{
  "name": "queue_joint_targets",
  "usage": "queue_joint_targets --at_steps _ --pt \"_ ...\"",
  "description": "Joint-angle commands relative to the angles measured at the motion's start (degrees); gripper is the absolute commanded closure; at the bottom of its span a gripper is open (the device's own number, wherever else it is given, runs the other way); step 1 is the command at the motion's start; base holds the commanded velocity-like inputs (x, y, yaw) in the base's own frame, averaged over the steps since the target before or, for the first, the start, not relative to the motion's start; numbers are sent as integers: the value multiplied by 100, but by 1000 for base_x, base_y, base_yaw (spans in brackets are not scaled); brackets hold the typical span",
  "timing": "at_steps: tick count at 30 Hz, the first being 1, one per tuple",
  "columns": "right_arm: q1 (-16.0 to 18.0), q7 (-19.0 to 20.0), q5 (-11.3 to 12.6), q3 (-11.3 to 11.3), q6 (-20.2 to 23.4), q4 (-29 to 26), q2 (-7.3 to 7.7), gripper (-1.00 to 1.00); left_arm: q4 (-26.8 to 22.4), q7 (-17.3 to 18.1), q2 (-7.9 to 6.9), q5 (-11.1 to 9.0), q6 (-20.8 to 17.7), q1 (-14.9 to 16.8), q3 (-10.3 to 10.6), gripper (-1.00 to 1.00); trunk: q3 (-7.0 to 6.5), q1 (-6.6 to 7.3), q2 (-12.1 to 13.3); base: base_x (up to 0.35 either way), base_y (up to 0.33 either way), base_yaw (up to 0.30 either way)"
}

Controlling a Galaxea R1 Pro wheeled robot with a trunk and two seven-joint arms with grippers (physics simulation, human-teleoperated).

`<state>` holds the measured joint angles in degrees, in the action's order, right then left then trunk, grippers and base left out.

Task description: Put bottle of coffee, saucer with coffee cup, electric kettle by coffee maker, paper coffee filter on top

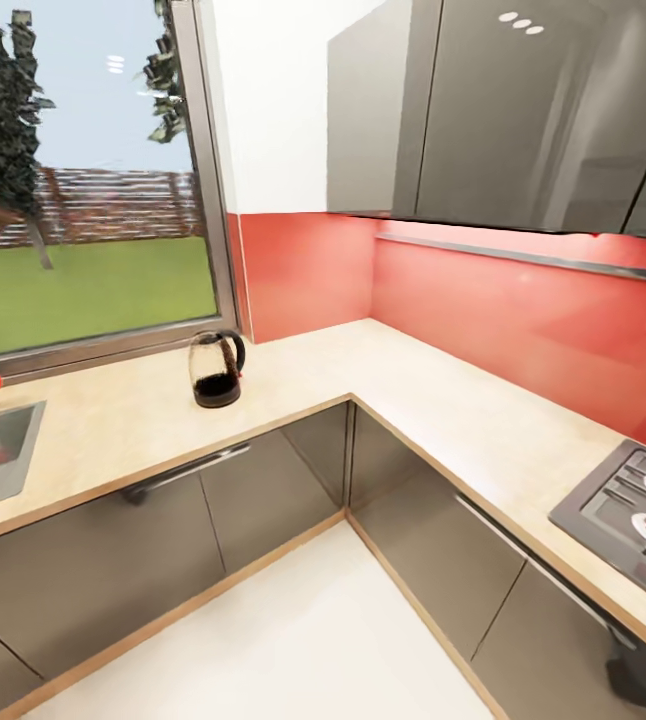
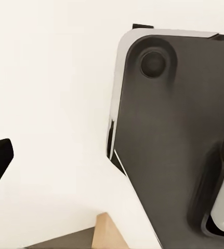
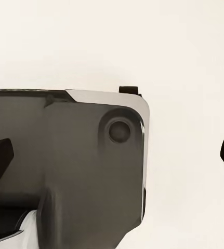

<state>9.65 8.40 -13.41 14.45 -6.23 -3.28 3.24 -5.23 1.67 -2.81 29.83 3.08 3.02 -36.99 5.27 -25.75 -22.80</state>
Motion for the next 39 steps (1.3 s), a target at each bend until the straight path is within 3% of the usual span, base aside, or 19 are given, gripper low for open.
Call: queue_joint_targets --at_steps 1,18,39 --pt "2 22 -48 49 -19 2 1 -100 4 17 3 50 18 6 -48 -100 12 -3 -12 0 0 277" --pt "2 22 -47 49 -19 2 1 -100 -6 17 3 49 18 6 -77 -100 3 -3 -12 0 0 277" --pt "4 22 -47 47 -19 2 1 -100 -13 13 26 49 18 6 -84 -100 -108 -3 -12 0 0 236"
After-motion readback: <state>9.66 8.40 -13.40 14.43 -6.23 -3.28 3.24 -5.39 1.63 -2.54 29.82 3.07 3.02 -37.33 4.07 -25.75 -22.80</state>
